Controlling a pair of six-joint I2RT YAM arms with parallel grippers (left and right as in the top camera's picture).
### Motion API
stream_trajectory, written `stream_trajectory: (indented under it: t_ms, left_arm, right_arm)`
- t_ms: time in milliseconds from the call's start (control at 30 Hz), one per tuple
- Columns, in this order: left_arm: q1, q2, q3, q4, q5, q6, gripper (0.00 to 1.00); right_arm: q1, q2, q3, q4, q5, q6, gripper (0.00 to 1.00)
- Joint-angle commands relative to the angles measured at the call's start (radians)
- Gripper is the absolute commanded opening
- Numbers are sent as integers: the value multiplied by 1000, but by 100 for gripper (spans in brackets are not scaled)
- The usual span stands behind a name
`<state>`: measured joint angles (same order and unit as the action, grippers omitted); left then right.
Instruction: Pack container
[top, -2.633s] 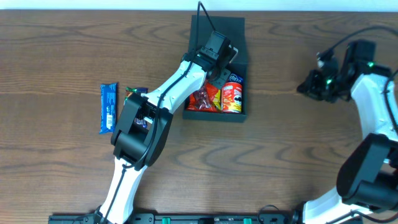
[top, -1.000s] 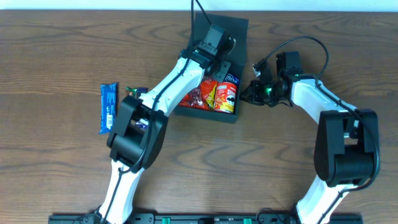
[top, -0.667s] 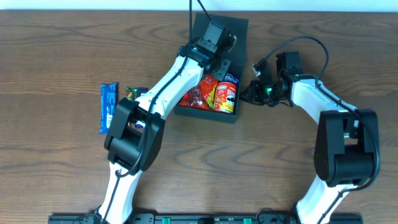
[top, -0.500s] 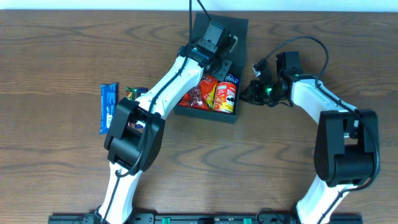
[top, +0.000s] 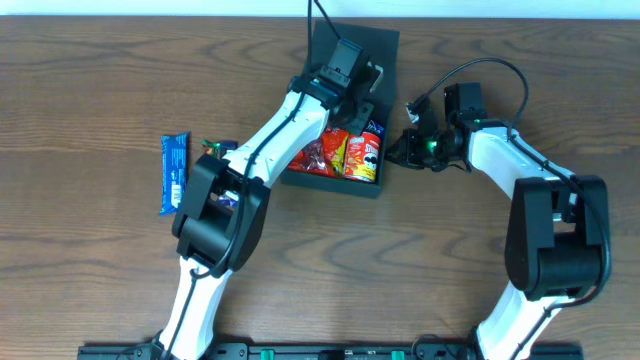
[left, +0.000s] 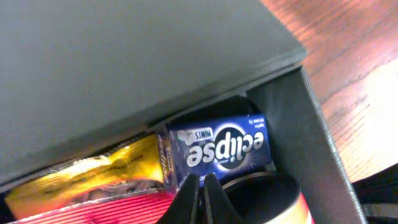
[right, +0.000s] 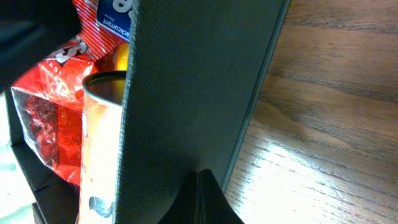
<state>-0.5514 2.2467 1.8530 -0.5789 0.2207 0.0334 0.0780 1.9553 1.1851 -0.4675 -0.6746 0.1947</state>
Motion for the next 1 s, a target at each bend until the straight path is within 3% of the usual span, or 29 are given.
stream_trajectory:
  t_ms: [0, 567, 967]
  left_arm:
    - [3, 25, -34, -3, 13, 7, 6]
    - [3, 76, -50, 11, 9, 4, 6]
    - [3, -82, 22, 31, -87, 35, 6]
  right_arm:
    - [13, 11, -2, 3, -36, 11, 1]
    - [12, 11, -2, 0, -36, 11, 1]
    - [12, 10, -2, 0, -36, 10, 1]
